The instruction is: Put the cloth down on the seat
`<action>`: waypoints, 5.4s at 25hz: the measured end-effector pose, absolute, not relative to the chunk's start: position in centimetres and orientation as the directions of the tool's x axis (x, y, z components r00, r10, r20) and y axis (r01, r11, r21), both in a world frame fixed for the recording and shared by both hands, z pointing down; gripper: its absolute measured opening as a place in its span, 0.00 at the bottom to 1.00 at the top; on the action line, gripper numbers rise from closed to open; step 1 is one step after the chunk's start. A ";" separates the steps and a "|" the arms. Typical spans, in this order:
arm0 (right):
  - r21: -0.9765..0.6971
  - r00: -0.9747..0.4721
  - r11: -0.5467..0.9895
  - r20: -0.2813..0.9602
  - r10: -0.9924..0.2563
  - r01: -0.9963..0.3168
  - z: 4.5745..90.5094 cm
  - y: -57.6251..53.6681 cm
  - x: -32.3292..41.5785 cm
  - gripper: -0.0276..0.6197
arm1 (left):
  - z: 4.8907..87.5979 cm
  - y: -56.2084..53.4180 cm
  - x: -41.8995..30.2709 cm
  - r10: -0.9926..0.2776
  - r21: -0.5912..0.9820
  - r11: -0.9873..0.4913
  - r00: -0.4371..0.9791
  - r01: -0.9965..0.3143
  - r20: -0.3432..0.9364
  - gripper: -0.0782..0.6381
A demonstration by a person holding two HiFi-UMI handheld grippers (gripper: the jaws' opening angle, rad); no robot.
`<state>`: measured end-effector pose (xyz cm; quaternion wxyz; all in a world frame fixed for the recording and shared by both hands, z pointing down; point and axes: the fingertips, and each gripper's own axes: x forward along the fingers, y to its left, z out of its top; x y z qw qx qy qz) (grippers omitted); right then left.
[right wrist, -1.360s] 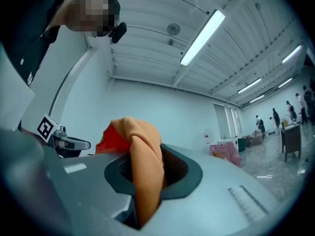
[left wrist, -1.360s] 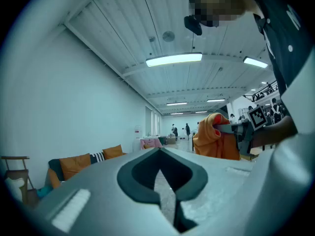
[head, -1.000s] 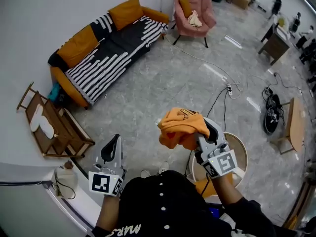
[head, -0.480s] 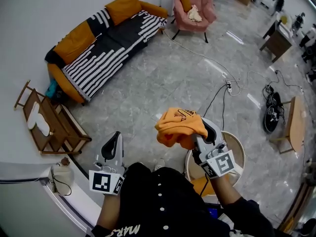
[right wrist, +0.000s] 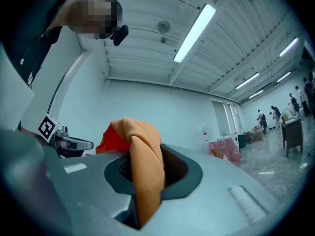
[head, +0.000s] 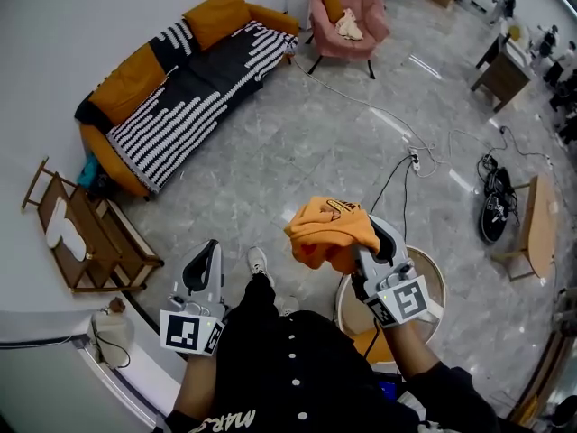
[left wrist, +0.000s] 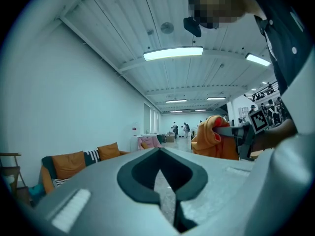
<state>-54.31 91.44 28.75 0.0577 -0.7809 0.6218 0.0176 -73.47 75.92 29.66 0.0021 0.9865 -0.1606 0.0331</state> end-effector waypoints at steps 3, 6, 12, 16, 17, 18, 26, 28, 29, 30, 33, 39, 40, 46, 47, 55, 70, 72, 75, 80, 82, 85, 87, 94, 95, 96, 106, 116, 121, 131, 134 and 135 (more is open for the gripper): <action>-0.058 0.223 -0.218 -0.102 -0.970 -0.974 28.5 89.9 -53.5 0.17 | 29.7 74.4 -72.5 -0.313 -0.007 -0.950 0.948 -0.313 0.060 0.11; -0.047 0.220 -0.216 -0.108 -0.970 -0.975 28.1 88.4 -52.5 0.17 | 29.6 72.7 -71.2 -0.309 -0.010 -0.951 0.950 -0.309 0.053 0.11; -0.038 0.222 -0.219 -0.112 -0.968 -0.975 27.8 84.8 -50.5 0.17 | 29.5 69.4 -68.6 -0.288 -0.010 -0.957 0.957 -0.288 0.034 0.11; -0.038 0.221 -0.218 -0.104 -0.970 -0.975 27.5 82.1 -49.3 0.17 | 29.5 66.9 -67.0 -0.284 -0.003 -0.959 0.958 -0.284 0.039 0.11; -0.039 0.222 -0.219 -0.103 -0.970 -0.975 27.5 81.5 -49.0 0.17 | 29.5 66.2 -66.6 -0.288 0.001 -0.957 0.957 -0.289 0.041 0.11; -0.038 0.224 -0.221 -0.099 -0.970 -0.975 27.5 81.0 -48.6 0.17 | 29.5 65.5 -66.3 -0.293 0.006 -0.956 0.955 -0.293 0.044 0.11; -0.034 0.242 -0.240 -0.082 -0.967 -0.970 27.7 77.0 -46.6 0.17 | 29.4 60.9 -64.5 -0.281 0.027 -0.959 0.959 -0.282 0.043 0.11; -0.034 0.246 -0.244 -0.083 -0.966 -0.969 27.7 76.2 -46.3 0.17 | 29.3 60.1 -64.1 -0.274 0.021 -0.961 0.961 -0.275 0.038 0.11; -0.033 0.249 -0.247 -0.084 -0.965 -0.968 27.7 75.7 -46.2 0.17 | 29.3 59.7 -63.9 -0.271 0.017 -0.962 0.962 -0.271 0.036 0.11; -0.031 0.251 -0.249 -0.085 -0.964 -0.968 27.6 75.3 -46.1 0.17 | 29.3 59.3 -63.7 -0.266 0.016 -0.964 0.963 -0.267 0.035 0.11; -0.033 0.256 -0.254 -0.090 -0.962 -0.967 27.5 74.0 -45.8 0.17 | 29.3 58.2 -63.3 -0.255 0.029 -0.966 0.967 -0.255 0.030 0.11; -0.034 0.279 -0.277 -0.097 -0.955 -0.960 27.4 71.3 -44.8 0.17 | 29.7 54.1 -63.1 -0.288 0.052 -0.956 0.957 -0.290 0.037 0.11; -0.031 0.283 -0.282 -0.098 -0.954 -0.959 27.3 70.8 -44.7 0.17 | 29.8 53.4 -63.0 -0.297 0.053 -0.953 0.954 -0.299 0.043 0.11; -0.027 0.310 -0.309 -0.112 -0.944 -0.951 27.0 68.5 -43.9 0.17 | 30.0 50.9 -62.5 -0.295 0.027 -0.955 0.955 -0.296 0.040 0.11; -0.028 0.315 -0.314 -0.114 -0.942 -0.949 27.0 68.2 -43.7 0.17 | 30.1 50.6 -62.4 -0.294 0.024 -0.955 0.955 -0.295 0.041 0.11; -0.038 0.336 -0.334 -0.117 -0.935 -0.942 27.3 65.3 -41.5 0.17 | 31.1 48.1 -60.2 -0.295 0.016 -0.955 0.954 -0.297 0.057 0.11; -0.031 0.360 -0.359 -0.107 -0.927 -0.933 30.4 61.1 -36.2 0.17 | 33.4 44.5 -53.7 -0.267 -0.030 -0.963 0.963 -0.266 0.039 0.11; -0.031 0.360 -0.359 -0.101 -0.927 -0.933 30.9 60.2 -35.0 0.17 | 34.0 43.6 -52.7 -0.272 -0.029 -0.962 0.961 -0.271 0.042 0.11; -0.028 0.358 -0.356 -0.081 -0.930 -0.934 30.8 57.8 -32.6 0.17 | 33.8 41.3 -50.4 -0.276 -0.020 -0.961 0.960 -0.276 0.053 0.11; -0.026 0.356 -0.355 -0.089 -0.930 -0.935 29.9 54.5 -29.0 0.17 | 33.4 38.3 -46.9 -0.275 -0.023 -0.962 0.959 -0.274 0.063 0.11; -0.024 0.354 -0.354 -0.098 -0.930 -0.935 29.5 53.5 -27.6 0.17 | 33.2 37.4 -45.4 -0.273 -0.029 -0.962 0.960 -0.271 0.061 0.11; -0.021 0.353 -0.353 -0.108 -0.930 -0.936 28.9 52.2 -25.5 0.17 | 32.8 36.1 -43.3 -0.274 -0.035 -0.962 0.960 -0.272 0.059 0.11; -0.019 0.352 -0.352 -0.109 -0.930 -0.936 28.6 51.4 -24.2 0.17 | 32.4 35.3 -42.0 -0.275 -0.038 -0.961 0.960 -0.273 0.058 0.11; -0.051 0.354 -0.350 -0.096 -0.930 -0.935 28.8 48.5 -19.6 0.17 | 32.1 32.4 -38.1 -0.295 -0.040 -0.955 0.953 -0.293 0.071 0.11; -0.051 0.351 -0.348 -0.100 -0.931 -0.936 28.7 48.1 -19.0 0.17 | 32.2 32.1 -37.5 -0.299 -0.041 -0.954 0.952 -0.297 0.072 0.11; -0.051 0.348 -0.345 -0.101 -0.932 -0.937 28.7 47.6 -18.4 0.17 | 32.2 31.7 -36.9 -0.302 -0.042 -0.953 0.950 -0.300 0.073 0.11; -0.024 0.308 -0.307 -0.103 -0.946 -0.951 29.5 44.1 -12.0 0.17 | 32.5 28.5 -30.2 -0.326 -0.041 -0.945 0.943 -0.323 0.071 0.11; -0.050 0.321 -0.317 -0.094 -0.942 -0.947 29.9 42.7 -7.2 0.17 | 32.7 28.0 -25.4 -0.326 -0.039 -0.945 0.943 -0.324 0.061 0.11; -0.066 0.323 -0.319 -0.075 -0.943 -0.945 30.8 42.6 -6.5 0.17 | 33.3 28.0 -24.5 -0.327 -0.038 -0.945 0.942 -0.325 0.077 0.11; -0.060 0.306 -0.302 -0.089 -0.948 -0.952 31.3 41.6 -4.9 0.17 | 33.8 26.7 -23.4 -0.336 -0.036 -0.942 0.938 -0.335 0.087 0.11; -0.054 0.304 -0.299 -0.098 -0.948 -0.953 31.0 40.7 -4.2 0.17 | 33.7 25.8 -22.4 -0.333 -0.040 -0.943 0.939 -0.331 0.078 0.11; -0.050 0.303 -0.299 -0.099 -0.948 -0.953 30.9 40.4 -4.0 0.17 | 33.6 25.6 -22.1 -0.332 -0.041 -0.943 0.940 -0.330 0.076 0.11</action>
